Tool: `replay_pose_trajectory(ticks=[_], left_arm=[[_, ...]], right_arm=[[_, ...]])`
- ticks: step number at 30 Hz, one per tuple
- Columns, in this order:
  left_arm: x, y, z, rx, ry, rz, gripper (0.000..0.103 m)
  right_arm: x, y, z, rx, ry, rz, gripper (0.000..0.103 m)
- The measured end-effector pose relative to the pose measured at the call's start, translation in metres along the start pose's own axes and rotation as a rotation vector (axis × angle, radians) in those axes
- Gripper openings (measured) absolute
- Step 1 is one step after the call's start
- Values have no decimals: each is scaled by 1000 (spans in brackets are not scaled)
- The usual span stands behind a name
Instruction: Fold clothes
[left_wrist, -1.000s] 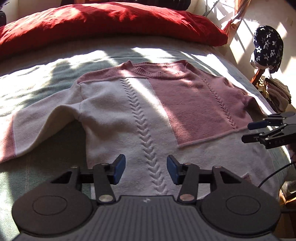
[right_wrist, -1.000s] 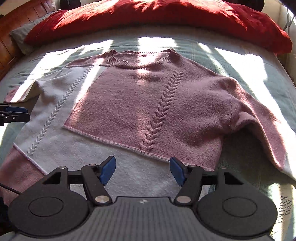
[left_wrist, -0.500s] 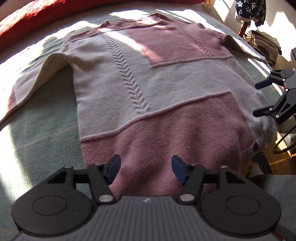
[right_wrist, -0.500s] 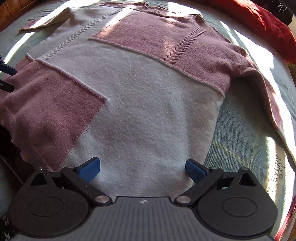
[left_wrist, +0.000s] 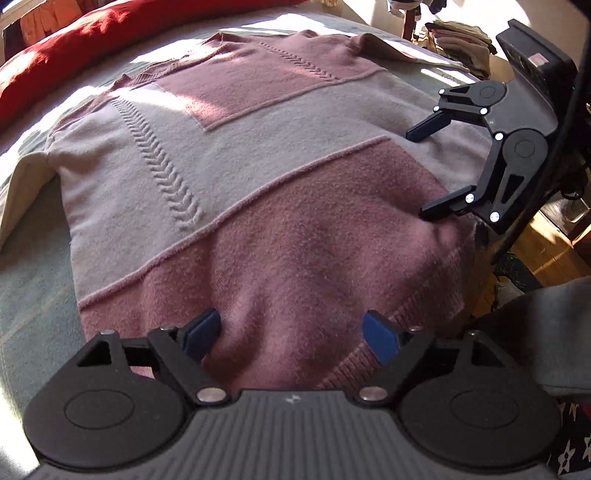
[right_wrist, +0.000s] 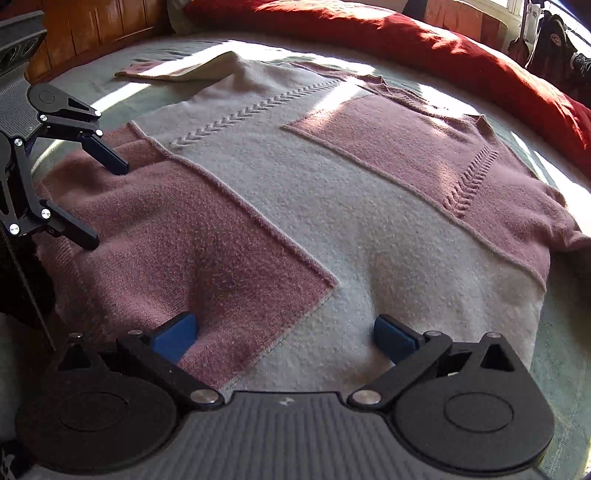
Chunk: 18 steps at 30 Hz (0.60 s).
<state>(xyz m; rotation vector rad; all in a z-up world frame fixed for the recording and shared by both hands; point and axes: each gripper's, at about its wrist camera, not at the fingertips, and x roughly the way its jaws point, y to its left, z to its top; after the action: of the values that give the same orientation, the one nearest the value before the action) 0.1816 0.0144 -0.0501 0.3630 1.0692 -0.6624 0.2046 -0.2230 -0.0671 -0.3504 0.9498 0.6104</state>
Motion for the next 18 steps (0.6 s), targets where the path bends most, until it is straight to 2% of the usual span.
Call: replay_pose_trajectory(ticks=[3, 5, 9, 11, 15, 18], left_arm=[[-13, -3, -3, -33, 37, -25, 84], [-17, 3, 3, -43, 12, -8, 84], [-17, 23, 24, -41, -93, 77, 84], [-7, 37, 32, -72, -114, 116, 84], [8, 50, 22, -83, -84, 146, 84], [3, 48, 4, -112, -56, 157, 87]], right_arm=[[-8, 2, 0, -17, 97, 6, 103], [-14, 4, 4, -43, 137, 9, 103], [-18, 15, 21, -108, 26, 19, 103], [-6, 24, 34, -159, -18, 29, 103], [18, 38, 35, -221, -45, 41, 103], [11, 36, 17, -182, -30, 54, 103]])
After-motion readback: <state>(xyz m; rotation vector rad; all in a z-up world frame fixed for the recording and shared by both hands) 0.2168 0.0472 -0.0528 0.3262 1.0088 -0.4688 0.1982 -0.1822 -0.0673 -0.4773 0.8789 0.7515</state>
